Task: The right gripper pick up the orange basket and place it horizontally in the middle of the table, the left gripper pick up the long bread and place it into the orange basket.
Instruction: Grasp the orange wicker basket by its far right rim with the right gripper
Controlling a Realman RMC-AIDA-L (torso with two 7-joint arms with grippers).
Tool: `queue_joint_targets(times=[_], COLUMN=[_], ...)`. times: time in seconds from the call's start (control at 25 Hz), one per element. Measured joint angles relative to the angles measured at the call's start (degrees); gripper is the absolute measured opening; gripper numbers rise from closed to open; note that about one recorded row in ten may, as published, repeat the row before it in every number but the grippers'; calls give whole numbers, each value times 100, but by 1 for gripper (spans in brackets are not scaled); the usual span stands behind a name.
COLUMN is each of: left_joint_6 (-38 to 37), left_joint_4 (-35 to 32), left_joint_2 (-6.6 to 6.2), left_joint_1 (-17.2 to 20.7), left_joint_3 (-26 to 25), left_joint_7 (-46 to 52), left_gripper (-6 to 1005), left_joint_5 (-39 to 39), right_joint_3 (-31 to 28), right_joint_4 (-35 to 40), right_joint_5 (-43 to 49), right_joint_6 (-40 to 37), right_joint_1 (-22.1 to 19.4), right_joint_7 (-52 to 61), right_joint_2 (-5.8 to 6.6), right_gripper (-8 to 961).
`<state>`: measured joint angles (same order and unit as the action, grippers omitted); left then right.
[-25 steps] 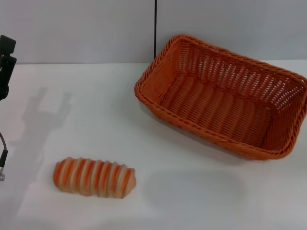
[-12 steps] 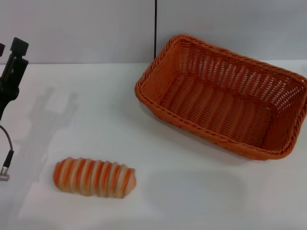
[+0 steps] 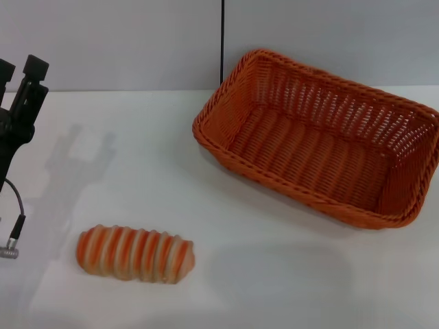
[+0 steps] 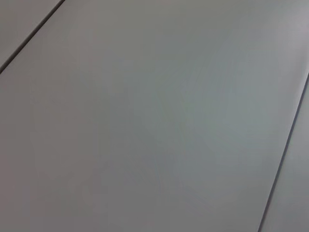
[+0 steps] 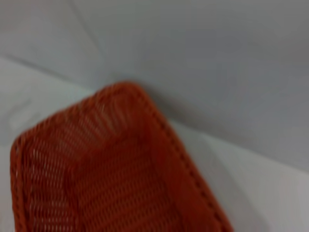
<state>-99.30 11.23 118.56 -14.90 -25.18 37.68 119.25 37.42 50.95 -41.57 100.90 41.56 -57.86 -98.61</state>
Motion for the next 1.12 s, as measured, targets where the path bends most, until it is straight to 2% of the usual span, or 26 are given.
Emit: queue_joint_targets(times=[0.16, 0.2, 0.24, 0.28, 0.36, 0.52, 1.12], left_joint_6=[1, 2, 5, 8, 9, 10, 60], left_joint_4=[2, 2, 1, 0, -6, -14, -16], left_joint_2=[0, 0, 0, 0, 0, 0, 0], left_joint_1=[-3, -3, -4, -5, -5, -17, -51], left_joint_3=[2, 2, 2, 2, 0, -2, 67], left_joint_7=[2, 2, 2, 2, 2, 2, 34], left_gripper=[805, 805, 805, 805, 804, 804, 802], left_joint_5=[1, 2, 2, 2, 2, 2, 2], right_joint_3=[205, 206, 230, 230, 285, 459, 636], right_joint_4=[-186, -213, -251, -251, -315, -344, -658], right_joint_5=[235, 327, 550, 550, 850, 944, 957], right_joint_6=[-95, -138, -266, -266, -443, -637, -1257], right_joint_1=[147, 178, 221, 221, 282, 300, 270], right_joint_7=[-4, -12, -15, -15, -23, -32, -97], right_joint_2=[-71, -106, -194, -194, -307, -425, -617], right_gripper=[527, 527, 526, 526, 525, 523, 516])
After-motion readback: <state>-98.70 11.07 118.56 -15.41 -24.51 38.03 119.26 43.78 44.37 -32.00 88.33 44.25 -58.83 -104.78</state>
